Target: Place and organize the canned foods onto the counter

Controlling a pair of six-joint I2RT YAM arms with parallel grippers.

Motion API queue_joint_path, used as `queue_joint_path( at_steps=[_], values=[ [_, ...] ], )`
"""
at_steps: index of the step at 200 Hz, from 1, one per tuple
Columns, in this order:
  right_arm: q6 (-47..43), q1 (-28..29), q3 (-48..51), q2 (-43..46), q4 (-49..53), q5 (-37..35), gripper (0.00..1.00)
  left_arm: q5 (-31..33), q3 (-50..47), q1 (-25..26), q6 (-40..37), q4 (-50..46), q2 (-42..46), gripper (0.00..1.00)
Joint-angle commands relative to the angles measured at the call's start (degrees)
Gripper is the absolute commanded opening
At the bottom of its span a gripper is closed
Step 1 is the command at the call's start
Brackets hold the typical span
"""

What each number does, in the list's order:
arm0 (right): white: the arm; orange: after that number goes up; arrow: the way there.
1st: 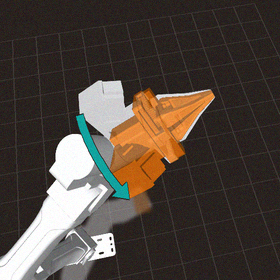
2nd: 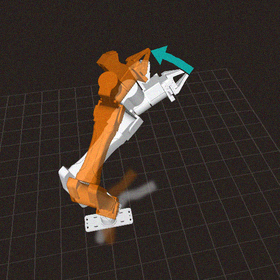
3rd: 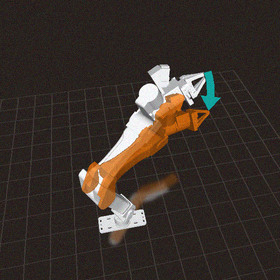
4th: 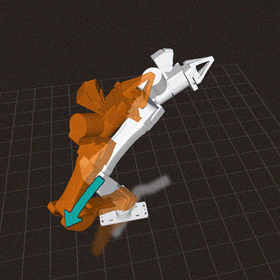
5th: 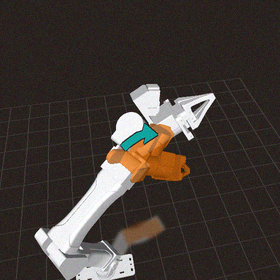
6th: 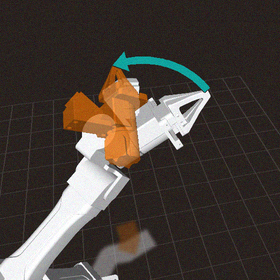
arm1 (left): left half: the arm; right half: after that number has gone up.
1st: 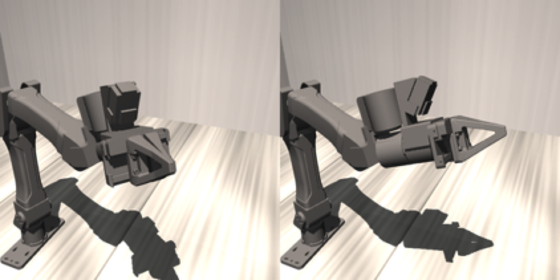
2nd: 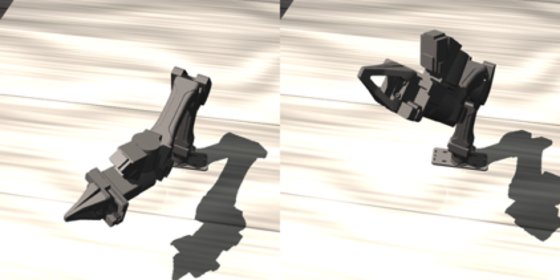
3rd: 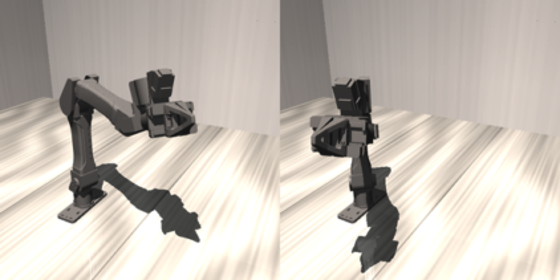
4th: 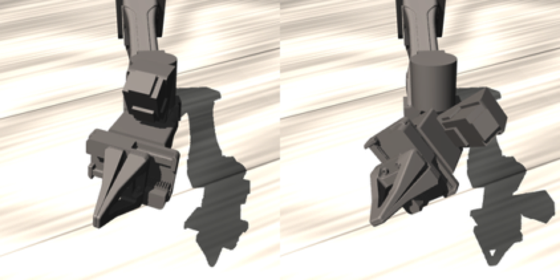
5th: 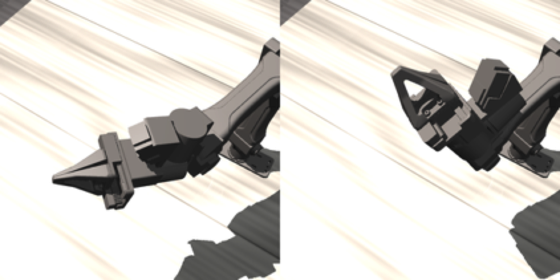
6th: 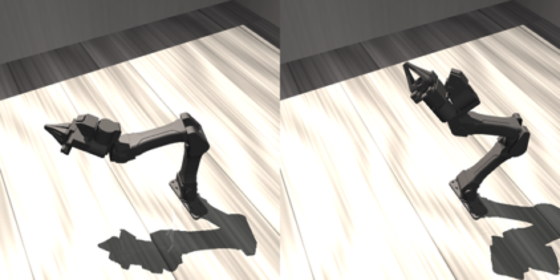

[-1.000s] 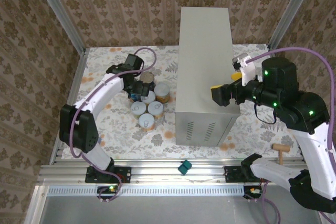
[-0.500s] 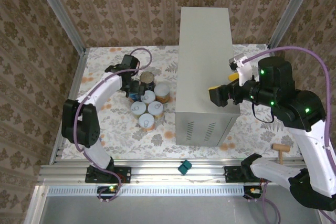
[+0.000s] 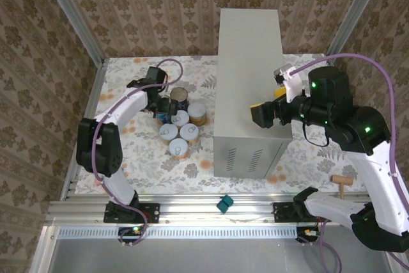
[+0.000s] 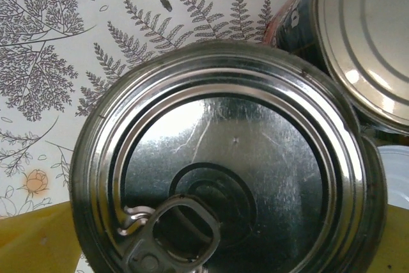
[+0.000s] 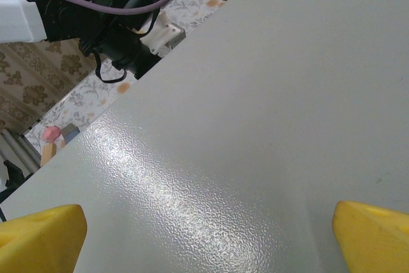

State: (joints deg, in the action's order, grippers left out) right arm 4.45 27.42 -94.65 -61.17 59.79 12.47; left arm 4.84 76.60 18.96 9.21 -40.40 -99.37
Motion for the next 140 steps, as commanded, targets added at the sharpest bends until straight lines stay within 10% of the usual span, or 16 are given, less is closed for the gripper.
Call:
queue_joint_path(
  at_steps=[1,140],
  values=[
    [-0.7,0.6,0.2,-0.3,-1.1,0.8,1.00,-1.5,-0.4,-0.6,-0.6,0.3,-0.8,0.99],
    [-0.8,1.8,1.2,0.4,-1.5,-0.7,1.00,-2.0,-2.5,-0.7,0.6,1.3,1.9,0.78]
  ],
)
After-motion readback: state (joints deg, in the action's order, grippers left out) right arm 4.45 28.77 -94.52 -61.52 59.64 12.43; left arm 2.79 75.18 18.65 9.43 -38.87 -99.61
